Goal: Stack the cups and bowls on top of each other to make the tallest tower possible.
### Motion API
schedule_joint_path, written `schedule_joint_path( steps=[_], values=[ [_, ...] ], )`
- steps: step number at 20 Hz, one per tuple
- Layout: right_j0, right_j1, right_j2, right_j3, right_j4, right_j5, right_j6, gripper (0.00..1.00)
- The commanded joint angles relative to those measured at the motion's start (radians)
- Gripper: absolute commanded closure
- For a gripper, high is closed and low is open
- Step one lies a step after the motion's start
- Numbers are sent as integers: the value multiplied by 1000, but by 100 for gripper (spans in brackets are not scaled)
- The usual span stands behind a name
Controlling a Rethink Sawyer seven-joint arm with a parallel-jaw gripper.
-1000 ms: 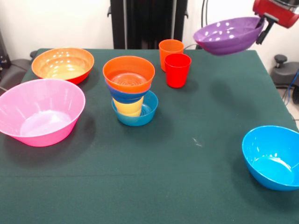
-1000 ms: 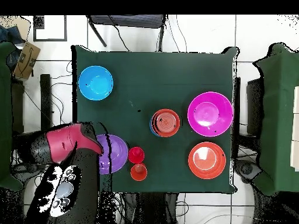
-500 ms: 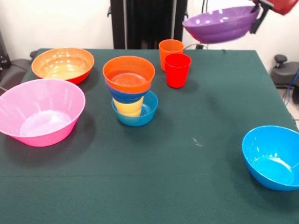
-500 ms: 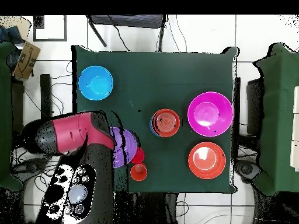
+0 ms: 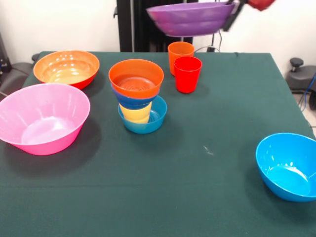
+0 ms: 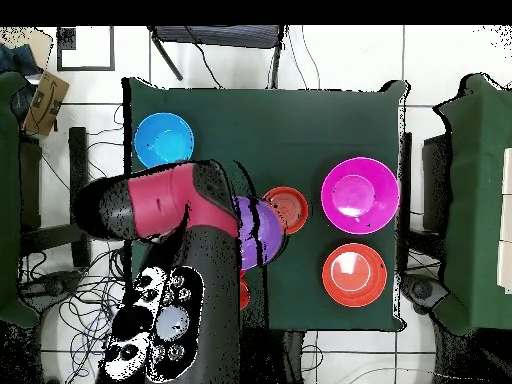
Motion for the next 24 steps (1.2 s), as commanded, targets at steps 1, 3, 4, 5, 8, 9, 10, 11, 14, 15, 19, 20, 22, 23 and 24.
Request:
schedule_joint_path(
  steps=[1,3,4,5,8,9,10,11,14,15,19,20,22,23,24],
  values=[
    [-60,112,53,-89,-213,-28,-274,100],
    [-67,100,66,-81,-224,-29,-275,100],
    [-75,92,78,-81,-219,-17,-282,100],
    [-87,76,98,-66,-200,-4,-292,100],
    [-121,55,149,-56,-163,38,-341,100],
    [-141,68,170,-54,-152,20,-349,100],
    [-170,88,200,-50,-130,3,-359,100],
    [-185,105,216,-50,-128,-3,-367,100],
    [-230,169,260,-59,-112,-12,-353,100],
    [-243,185,275,-62,-106,-2,-354,100],
    [-275,242,319,-92,-118,20,-360,100],
    [-278,253,326,-108,-126,34,-365,100],
    [-285,273,344,-134,-133,52,-369,100],
    [-286,285,350,-151,-139,59,-370,100],
    [-287,296,355,-168,-144,66,-371,100]
  ],
)
